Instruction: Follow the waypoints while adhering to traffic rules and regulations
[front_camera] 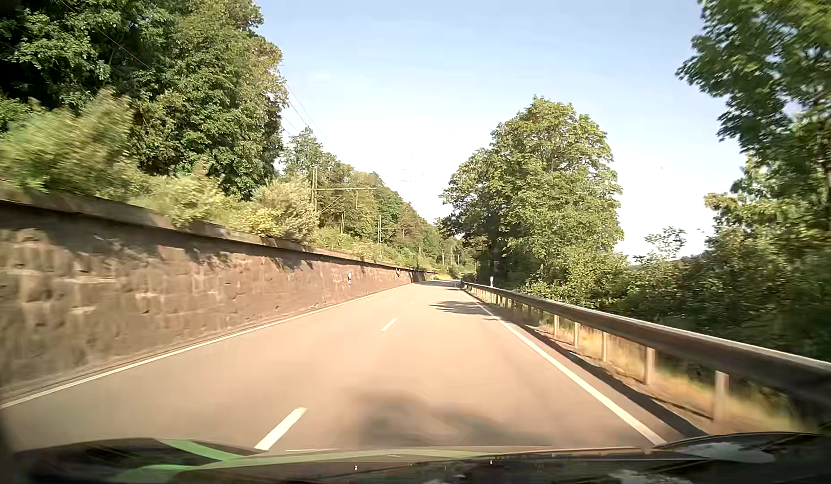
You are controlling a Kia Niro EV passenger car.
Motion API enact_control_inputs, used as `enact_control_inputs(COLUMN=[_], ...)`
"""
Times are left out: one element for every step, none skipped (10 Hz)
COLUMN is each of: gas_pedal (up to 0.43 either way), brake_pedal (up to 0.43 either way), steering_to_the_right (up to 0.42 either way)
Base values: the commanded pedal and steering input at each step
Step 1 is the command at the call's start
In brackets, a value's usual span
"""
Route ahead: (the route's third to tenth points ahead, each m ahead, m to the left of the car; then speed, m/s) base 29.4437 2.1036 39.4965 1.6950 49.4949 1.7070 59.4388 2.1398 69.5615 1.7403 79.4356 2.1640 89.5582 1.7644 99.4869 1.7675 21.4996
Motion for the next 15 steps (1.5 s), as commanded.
enact_control_inputs(gas_pedal=[0.24,0.24,0.209,0.177,0.169,0.138,0.087,0.087,0.087,0.11,0.118,0.138,0.15,0.157,0.157], brake_pedal=[0.0,0.0,0.0,0.0,0.0,0.0,0.0,0.0,0.0,0.0,0.0,0.0,0.0,0.0,0.0], steering_to_the_right=[-0.003,-0.004,-0.003,-0.003,-0.003,-0.003,-0.002,0.0,0.0,0.0,0.0,0.0,0.0,0.0,0.0])
